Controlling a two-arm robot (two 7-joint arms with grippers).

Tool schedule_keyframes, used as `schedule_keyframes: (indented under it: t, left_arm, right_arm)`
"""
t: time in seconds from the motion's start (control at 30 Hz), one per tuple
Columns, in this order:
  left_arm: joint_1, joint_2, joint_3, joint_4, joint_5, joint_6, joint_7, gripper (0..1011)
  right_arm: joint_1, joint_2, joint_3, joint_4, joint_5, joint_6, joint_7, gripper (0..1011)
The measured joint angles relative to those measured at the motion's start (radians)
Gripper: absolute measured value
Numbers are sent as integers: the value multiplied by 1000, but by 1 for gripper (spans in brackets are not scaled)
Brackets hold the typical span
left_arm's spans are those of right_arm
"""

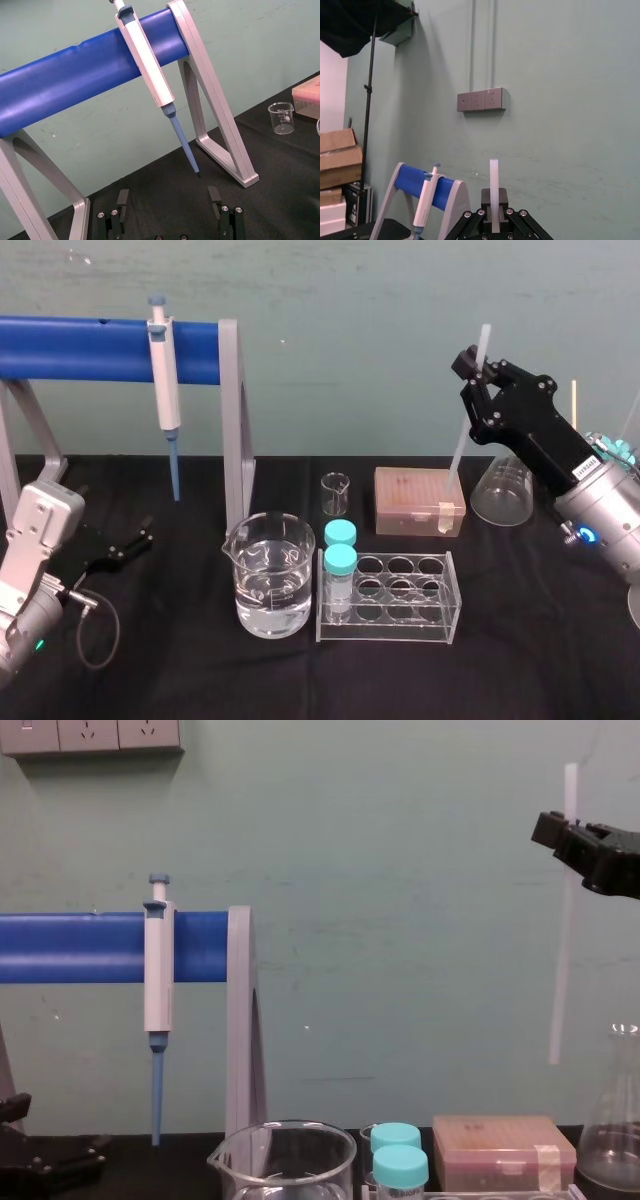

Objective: Pick up the stirring rod with one hand, then place it down.

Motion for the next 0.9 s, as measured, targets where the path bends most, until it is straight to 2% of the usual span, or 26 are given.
schedule_keyframes:
  t: [0.37,0.9]
  left_arm:
    - [0,0,0,0,0,0,0,1000]
    - [0,0,0,0,0,0,0,1000]
  right_arm:
    - [-14,-20,29,-6,15,33,22,71]
    - [-27,-22,36,-19,0,48,41,71]
